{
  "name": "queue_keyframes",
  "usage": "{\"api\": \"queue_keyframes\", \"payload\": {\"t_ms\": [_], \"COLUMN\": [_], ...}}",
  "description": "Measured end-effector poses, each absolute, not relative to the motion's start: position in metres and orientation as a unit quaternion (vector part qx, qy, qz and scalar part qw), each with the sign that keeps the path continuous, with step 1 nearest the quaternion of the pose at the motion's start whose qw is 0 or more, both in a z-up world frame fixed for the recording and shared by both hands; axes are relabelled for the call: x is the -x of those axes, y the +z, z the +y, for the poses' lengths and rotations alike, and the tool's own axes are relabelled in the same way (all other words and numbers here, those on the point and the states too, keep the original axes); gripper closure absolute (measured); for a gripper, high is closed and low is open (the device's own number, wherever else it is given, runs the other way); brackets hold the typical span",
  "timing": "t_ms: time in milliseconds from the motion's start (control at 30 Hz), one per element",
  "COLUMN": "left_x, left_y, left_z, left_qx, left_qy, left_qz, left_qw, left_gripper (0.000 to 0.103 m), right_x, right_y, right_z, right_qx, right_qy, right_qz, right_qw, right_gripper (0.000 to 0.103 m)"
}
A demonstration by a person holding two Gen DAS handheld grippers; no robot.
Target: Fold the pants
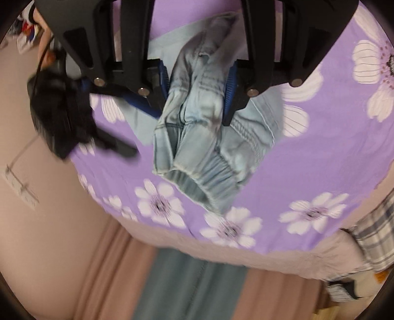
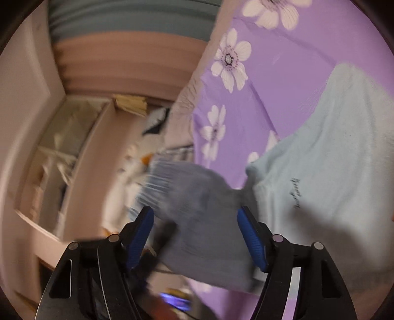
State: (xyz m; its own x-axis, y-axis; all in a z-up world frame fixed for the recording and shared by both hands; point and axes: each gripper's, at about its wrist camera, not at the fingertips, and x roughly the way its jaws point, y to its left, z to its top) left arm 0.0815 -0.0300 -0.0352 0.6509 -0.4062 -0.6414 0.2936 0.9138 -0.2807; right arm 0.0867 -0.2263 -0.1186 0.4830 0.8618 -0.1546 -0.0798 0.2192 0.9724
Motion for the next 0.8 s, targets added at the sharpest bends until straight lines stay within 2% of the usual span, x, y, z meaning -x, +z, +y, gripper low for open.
{"api": "queue_keyframes", "payload": {"t_ms": [67, 233, 333, 367, 433, 500, 567, 667, 800], "left_x": [-0.083, -0.077, -0.070, -0.067, -0.061, -0.055, -0.051, -0.049, -0.048], "left_y": [-0.047, -0.063, -0.063, -0.064, -0.066, -0.069, -0.072, -0.078, -0.081], "left_z": [-0.042, -0.045, -0.035, -0.032, -0.019, -0.007, 0.006, 0.031, 0.052], "left_qx": [0.060, 0.052, 0.061, 0.066, 0.086, 0.104, 0.120, 0.156, 0.170], "left_qy": [-0.197, -0.216, -0.215, -0.215, -0.213, -0.203, -0.185, -0.155, -0.125], "left_qz": [0.389, 0.414, 0.422, 0.426, 0.435, 0.439, 0.443, 0.453, 0.457], "left_qw": [0.898, 0.883, 0.878, 0.876, 0.871, 0.869, 0.869, 0.864, 0.864], "left_gripper": [0.049, 0.046, 0.037, 0.037, 0.036, 0.035, 0.034, 0.034, 0.034], "right_x": [-0.098, -0.106, -0.104, -0.105, -0.102, -0.099, -0.098, -0.086, -0.075], "right_y": [-0.125, -0.134, -0.135, -0.130, -0.119, -0.111, -0.109, -0.104, -0.066], "right_z": [-0.224, -0.227, -0.229, -0.227, -0.220, -0.210, -0.203, -0.203, -0.223], "right_qx": [-0.546, -0.551, -0.521, -0.492, -0.420, -0.341, -0.294, -0.244, -0.225], "right_qy": [0.358, 0.336, 0.312, 0.297, 0.270, 0.248, 0.239, 0.233, 0.229], "right_qz": [0.375, 0.409, 0.436, 0.446, 0.466, 0.486, 0.494, 0.478, 0.417], "right_qw": [0.659, 0.645, 0.664, 0.687, 0.731, 0.765, 0.783, 0.811, 0.851], "right_gripper": [0.026, 0.019, 0.019, 0.019, 0.025, 0.052, 0.061, 0.066, 0.067]}}
